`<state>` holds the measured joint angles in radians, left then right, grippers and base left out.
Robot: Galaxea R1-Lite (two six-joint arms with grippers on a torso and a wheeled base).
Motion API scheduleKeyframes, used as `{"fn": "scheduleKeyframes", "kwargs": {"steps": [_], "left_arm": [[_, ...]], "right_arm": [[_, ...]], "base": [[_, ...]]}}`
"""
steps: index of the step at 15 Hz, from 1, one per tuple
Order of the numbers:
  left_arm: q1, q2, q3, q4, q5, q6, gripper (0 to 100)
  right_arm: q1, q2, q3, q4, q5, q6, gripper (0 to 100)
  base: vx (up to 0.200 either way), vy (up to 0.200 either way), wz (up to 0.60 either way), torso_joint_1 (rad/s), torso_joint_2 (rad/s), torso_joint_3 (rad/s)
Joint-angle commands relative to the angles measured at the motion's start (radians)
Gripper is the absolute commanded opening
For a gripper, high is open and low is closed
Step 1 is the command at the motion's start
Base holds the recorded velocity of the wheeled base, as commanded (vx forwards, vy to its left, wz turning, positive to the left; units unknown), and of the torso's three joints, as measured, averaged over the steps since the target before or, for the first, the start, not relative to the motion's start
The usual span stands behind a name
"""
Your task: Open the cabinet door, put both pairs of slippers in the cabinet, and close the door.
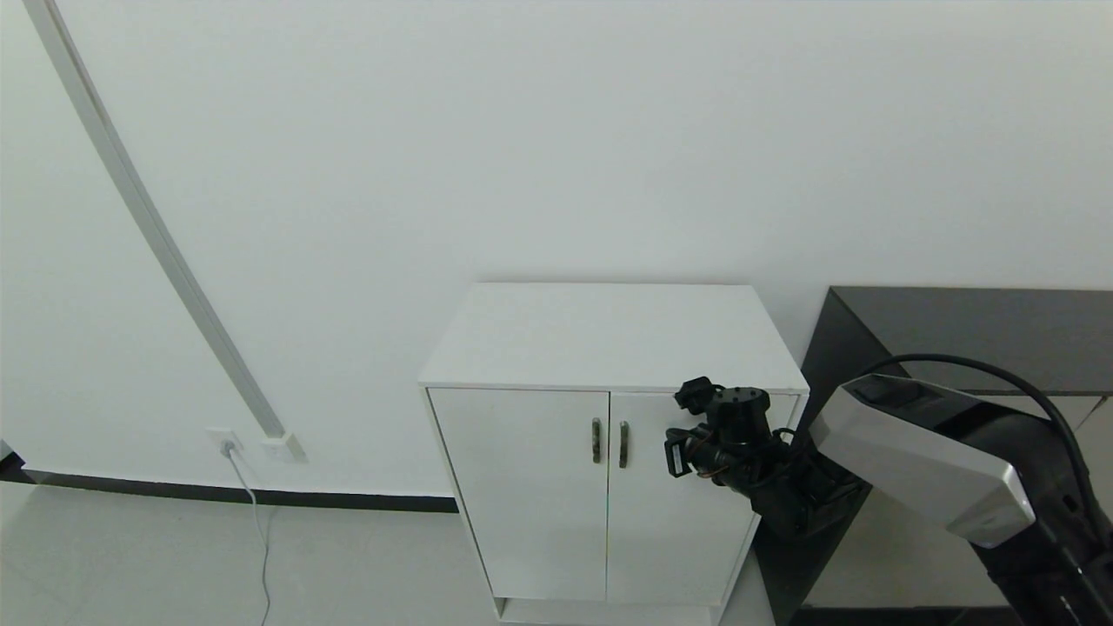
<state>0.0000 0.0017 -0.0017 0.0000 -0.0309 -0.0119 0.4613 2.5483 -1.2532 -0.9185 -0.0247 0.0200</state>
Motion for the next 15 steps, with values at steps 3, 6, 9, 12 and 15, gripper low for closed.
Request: {"fn": "scheduleKeyframes", "kwargs": {"steps": [3,6,9,12,15], "left_arm": [[0.000,0.000,0.000,0.000,0.000,-0.002,0],[0.000,0.000,0.000,0.000,0.000,-0.002,0],[0.000,0.000,0.000,0.000,0.000,0.000,0],[0.000,0.000,0.000,0.000,0.000,-0.002,0],[0.000,0.000,0.000,0.000,0.000,0.000,0]], "right_arm": [[-0.003,0.007,-0.009,0.000,0.000,0.001,0],[-0.004,0.007,-0.012,0.000,-0.001,0.001,0],[-0.007,0.009,-0.014,0.000,-0.001,0.001,0],[-0.012,0.017,-0.014,-0.002,-0.001,0.005,0],[-0.012,0.021,-0.020,0.000,-0.001,0.005,0]], "base": [[0.000,0.000,0.00,0.000,0.00,0.000],[0.000,0.000,0.00,0.000,0.00,0.000],[0.000,0.000,0.00,0.000,0.00,0.000],[0.000,0.000,0.00,0.000,0.00,0.000],[0.000,0.000,0.00,0.000,0.00,0.000]]}}
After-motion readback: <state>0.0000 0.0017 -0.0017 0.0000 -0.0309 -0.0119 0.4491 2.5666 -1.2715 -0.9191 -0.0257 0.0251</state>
